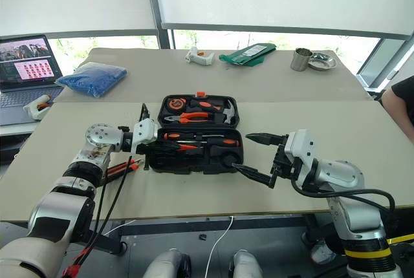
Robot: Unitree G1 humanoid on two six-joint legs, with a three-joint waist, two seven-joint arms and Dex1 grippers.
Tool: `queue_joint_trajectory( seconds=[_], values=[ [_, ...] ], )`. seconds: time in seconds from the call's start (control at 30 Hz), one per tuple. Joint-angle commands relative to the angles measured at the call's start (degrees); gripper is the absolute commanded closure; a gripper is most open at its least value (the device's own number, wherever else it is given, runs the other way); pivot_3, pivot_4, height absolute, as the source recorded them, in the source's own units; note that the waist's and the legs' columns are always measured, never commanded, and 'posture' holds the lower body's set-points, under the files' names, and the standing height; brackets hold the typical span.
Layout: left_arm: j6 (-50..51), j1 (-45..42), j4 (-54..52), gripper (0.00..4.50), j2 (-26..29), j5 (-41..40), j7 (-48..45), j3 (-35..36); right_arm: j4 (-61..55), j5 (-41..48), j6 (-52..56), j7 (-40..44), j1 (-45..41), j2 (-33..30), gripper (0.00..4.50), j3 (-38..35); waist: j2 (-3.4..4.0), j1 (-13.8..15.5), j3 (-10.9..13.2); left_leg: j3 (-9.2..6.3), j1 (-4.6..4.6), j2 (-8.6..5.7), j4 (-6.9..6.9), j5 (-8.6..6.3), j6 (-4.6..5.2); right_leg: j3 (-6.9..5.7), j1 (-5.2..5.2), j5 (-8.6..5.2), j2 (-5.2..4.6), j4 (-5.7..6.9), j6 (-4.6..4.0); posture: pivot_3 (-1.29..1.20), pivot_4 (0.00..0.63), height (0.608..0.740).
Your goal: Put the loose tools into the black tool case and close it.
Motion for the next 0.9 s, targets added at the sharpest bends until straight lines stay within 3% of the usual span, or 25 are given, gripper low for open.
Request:
queue_joint_trajectory(
  seconds=[0.03, 0.53, 0.63, 0.77, 0.87, 0.9],
  values=[
    [2.15, -0.86, 1.43, 4.46, -0.42, 0.34, 2.18, 0.31, -2.29, 1.74, 0.2, -0.59, 0.12, -0.15, 0.0, -2.01, 0.0, 0.02, 0.0, -0.01, 0.01, 0.0, 0.0, 0.0, 0.0, 0.0, 0.01, 0.0, 0.0, 0.01, 0.0, 0.0, 0.15, 0.74],
    [9.47, -0.88, 2.48, 4.46, -0.51, 4.31, 6.35, -2.62, -2.1, 2.63, 1.62, 0.55, 0.47, -0.87, 0.0, -1.93, 0.17, 0.0, -0.11, -0.01, 0.29, 0.02, -0.01, 0.0, 0.0, 0.03, 0.21, -0.01, -0.01, 0.02, 0.01, 0.0, 0.15, 0.74],
    [10.13, -0.37, 1.19, 4.46, -1.11, 2.32, 5.48, -1.44, -2.41, 3.87, 2.29, 2.12, 2.21, -2.09, 0.0, -2.59, 0.19, 0.12, -0.13, -0.03, 0.32, 0.02, -0.01, 0.0, 0.0, 0.03, 0.26, -0.01, -0.02, 0.01, 0.02, 0.0, 0.15, 0.74],
    [8.0, 1.77, -4.2, 4.46, -0.47, -6.45, -0.74, 4.72, -1.35, 4.5, 1.46, 3.76, 1.71, -3.26, 0.0, -3.39, 0.2, -0.07, -0.13, -0.02, 0.29, 0.03, -0.02, -0.01, 0.01, 0.06, 0.21, -0.01, -0.05, 0.0, 0.02, 0.0, 0.15, 0.74],
    [8.97, 6.51, -13.25, 3.71, 2.84, -13.3, -1.99, 10.42, -0.54, 5.33, 1.01, 4.25, 1.74, -2.76, 0.0, -4.47, 0.16, -0.56, -0.1, -0.01, 0.09, 0.08, -0.03, -0.01, 0.0, 0.07, -0.02, 0.01, -0.01, 0.02, -0.03, 0.0, 0.15, 0.74],
    [10.34, 8.74, -16.65, 3.27, 4.13, -15.2, -2.43, 11.92, -0.52, 5.62, 1.11, 4.56, 2.16, -2.66, 0.0, -4.6, 0.16, -0.69, -0.1, -0.03, 0.05, 0.1, -0.03, 0.0, -0.01, 0.07, -0.06, 0.02, 0.01, 0.02, -0.04, 0.0, 0.15, 0.74]
  ],
)
